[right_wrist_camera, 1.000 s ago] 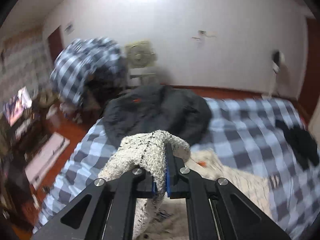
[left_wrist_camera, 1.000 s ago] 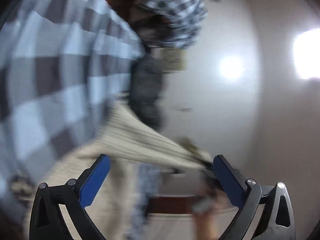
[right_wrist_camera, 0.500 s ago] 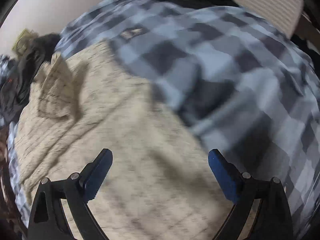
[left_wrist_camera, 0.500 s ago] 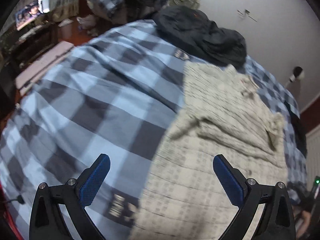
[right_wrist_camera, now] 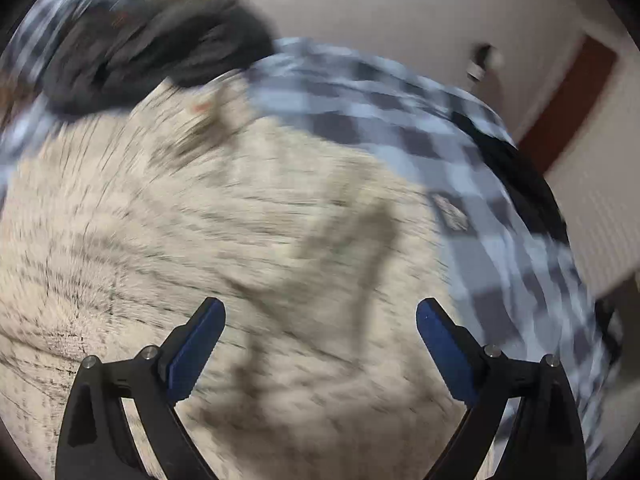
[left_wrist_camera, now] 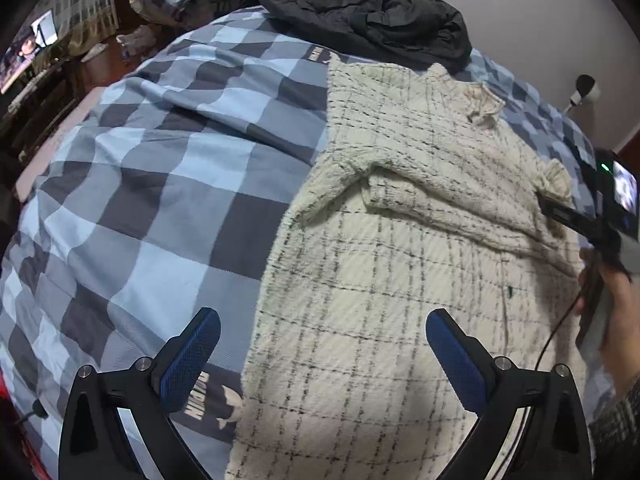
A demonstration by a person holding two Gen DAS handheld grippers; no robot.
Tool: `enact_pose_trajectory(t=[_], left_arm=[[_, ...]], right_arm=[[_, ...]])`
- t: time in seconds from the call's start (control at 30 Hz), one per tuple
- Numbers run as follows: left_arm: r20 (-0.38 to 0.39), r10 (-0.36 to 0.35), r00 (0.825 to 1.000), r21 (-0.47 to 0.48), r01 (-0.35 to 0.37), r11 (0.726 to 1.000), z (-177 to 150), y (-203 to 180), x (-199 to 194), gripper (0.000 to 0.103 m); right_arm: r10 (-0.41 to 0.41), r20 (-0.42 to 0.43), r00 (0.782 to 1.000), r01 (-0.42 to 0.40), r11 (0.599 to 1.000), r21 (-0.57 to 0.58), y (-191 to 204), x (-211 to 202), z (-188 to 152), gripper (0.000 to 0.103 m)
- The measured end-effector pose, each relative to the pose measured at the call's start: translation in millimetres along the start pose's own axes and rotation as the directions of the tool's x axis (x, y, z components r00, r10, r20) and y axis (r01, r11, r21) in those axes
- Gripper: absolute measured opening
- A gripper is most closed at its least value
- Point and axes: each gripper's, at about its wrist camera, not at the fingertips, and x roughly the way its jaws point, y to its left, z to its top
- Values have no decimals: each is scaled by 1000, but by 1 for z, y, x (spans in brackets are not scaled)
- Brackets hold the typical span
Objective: Fold small clothes
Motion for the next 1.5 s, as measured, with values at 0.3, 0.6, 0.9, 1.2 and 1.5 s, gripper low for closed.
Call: enact_pose_trajectory(t=[0.3, 0.6, 0.9, 1.2, 1.5], left_arm=[[9, -16, 1000, 14, 16, 1000, 0, -4, -4, 103], [8, 13, 1000, 44, -13, 999, -5, -7, -2, 103], [-12, 33, 999, 96, -31, 995, -12, -20, 7, 103], [-30, 23, 999, 61, -21, 998, -7, -14, 13, 103], [-29, -56, 998, 3, 56, 998, -5, -10, 8, 103]], right_arm=[[235, 4, 972, -218, 896, 387, -113, -13, -9, 10], [241, -164, 957, -37, 658, 752, -246, -17, -111, 63], [206, -88, 975, -120, 813, 570, -204, -30, -113, 69], [318, -313, 895, -144, 869, 473, -124, 46, -71, 69], [28, -178, 984, 64, 869, 490, -174, 5, -72, 79]])
